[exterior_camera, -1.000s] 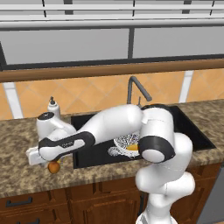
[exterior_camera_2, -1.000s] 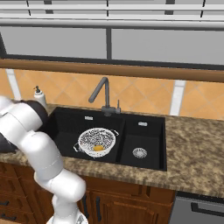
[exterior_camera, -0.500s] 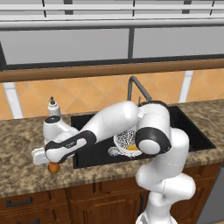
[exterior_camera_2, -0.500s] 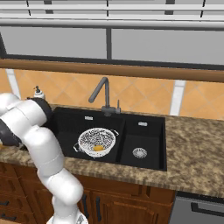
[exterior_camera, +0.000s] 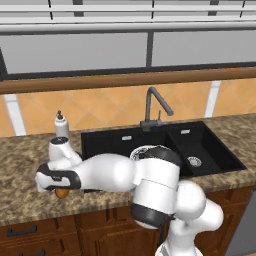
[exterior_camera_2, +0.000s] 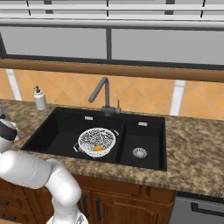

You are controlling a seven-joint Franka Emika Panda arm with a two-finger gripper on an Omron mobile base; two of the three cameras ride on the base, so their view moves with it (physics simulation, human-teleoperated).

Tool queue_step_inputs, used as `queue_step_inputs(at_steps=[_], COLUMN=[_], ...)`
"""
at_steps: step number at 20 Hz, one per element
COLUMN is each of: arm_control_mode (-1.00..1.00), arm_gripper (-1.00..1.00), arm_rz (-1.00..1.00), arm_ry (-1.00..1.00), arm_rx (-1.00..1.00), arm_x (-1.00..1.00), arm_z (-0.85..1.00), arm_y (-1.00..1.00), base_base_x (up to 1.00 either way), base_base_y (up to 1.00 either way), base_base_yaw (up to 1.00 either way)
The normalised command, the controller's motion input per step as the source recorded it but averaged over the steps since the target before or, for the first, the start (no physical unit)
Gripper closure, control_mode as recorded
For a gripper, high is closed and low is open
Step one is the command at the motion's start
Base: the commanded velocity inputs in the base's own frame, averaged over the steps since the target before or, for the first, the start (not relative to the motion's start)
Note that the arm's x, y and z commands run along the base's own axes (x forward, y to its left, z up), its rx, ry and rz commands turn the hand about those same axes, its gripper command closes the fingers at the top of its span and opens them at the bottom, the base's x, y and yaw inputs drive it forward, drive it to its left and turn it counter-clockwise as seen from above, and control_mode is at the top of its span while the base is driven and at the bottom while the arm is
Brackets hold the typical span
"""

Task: Put the colander in the sink, put the peach, mango, mango in the colander, and turn on the sink faucet and pour water over the colander.

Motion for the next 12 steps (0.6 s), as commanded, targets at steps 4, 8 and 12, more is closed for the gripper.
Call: queue_step_inputs(at_steps=[4, 8, 12], arm_control_mode=[-1.00, -1.00, -1.00], arm_gripper=[-1.00, -1.00, 1.00], arm_rz=[0.00, 0.00, 0.00], arm_ry=[0.00, 0.00, 0.00], arm_rx=[0.00, 0.00, 0.00], arm_x=[0.00, 0.00, 0.00], arm_z=[0.00, 0.00, 0.00], arm_y=[0.00, 0.00, 0.00], base_base_x=[0.00, 0.00, 0.00], base_base_y=[0.00, 0.00, 0.00], base_base_yaw=[0.00, 0.00, 0.00])
